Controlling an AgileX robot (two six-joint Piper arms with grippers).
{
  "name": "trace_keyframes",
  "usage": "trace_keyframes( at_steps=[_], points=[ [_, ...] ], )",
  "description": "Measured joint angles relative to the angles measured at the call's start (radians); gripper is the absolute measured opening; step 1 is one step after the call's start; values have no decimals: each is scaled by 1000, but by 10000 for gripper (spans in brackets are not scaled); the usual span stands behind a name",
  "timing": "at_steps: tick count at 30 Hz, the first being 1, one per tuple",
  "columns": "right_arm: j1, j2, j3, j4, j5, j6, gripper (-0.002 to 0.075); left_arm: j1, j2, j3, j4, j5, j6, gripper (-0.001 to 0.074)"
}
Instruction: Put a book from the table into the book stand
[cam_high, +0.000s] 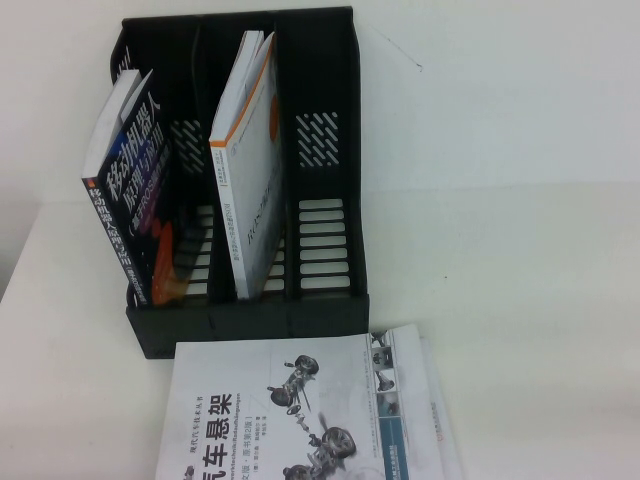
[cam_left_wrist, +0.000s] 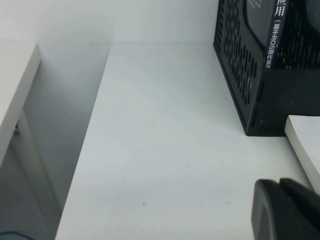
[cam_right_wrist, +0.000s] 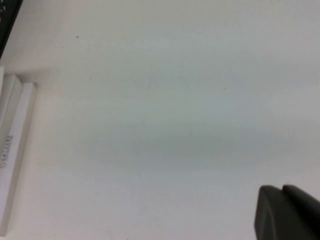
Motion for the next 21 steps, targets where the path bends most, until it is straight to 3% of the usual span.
trace_keyframes(
  at_steps=[16, 21],
  points=[
    [0, -7, 2, 0, -2, 0, -3, 0, 0, 0, 0, 0, 0, -2],
    [-25, -82, 52, -2, -85, 0, -3, 0, 0, 0, 0, 0, 0, -2]
  ],
)
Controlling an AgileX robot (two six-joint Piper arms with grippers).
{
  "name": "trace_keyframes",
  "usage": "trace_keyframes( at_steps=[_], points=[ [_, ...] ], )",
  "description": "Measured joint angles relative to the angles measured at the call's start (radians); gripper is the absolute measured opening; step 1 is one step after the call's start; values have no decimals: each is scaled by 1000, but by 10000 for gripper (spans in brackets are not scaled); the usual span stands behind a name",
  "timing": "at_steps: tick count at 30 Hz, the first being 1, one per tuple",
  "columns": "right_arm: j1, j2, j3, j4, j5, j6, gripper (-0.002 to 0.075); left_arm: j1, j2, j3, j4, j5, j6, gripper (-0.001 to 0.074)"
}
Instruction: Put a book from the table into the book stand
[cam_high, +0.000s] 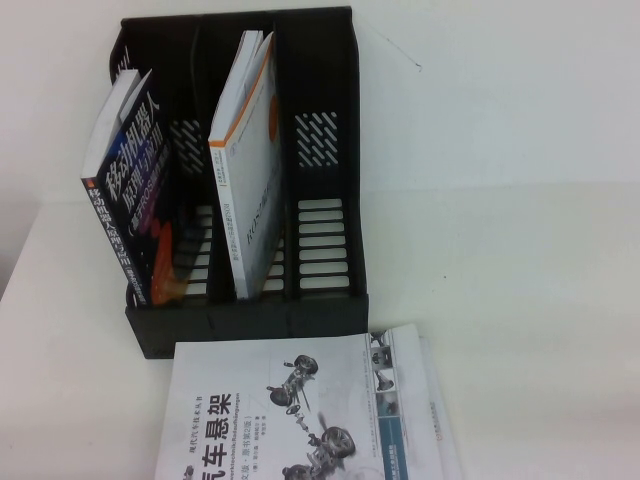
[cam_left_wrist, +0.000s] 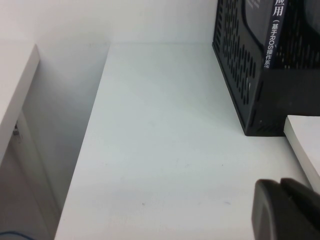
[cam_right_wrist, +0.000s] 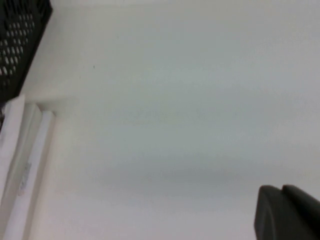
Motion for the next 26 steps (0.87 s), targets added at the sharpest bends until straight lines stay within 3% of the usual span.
trace_keyframes(
  at_steps=[4, 10, 14, 26],
  points=[
    [-125, -97, 34, 57, -112, -32, -3, 0, 0, 0, 0, 1, 0, -2],
    [-348, -190, 161, 169, -396, -301, -3, 0, 0, 0, 0, 2, 0, -2],
    [-450, -246, 300, 265, -457, -344, -3, 0, 0, -2, 0, 4, -2, -2],
    [-485, -318, 360, 351, -347, -526, -3, 0, -2, -2, 0, 7, -2, -2]
  ],
)
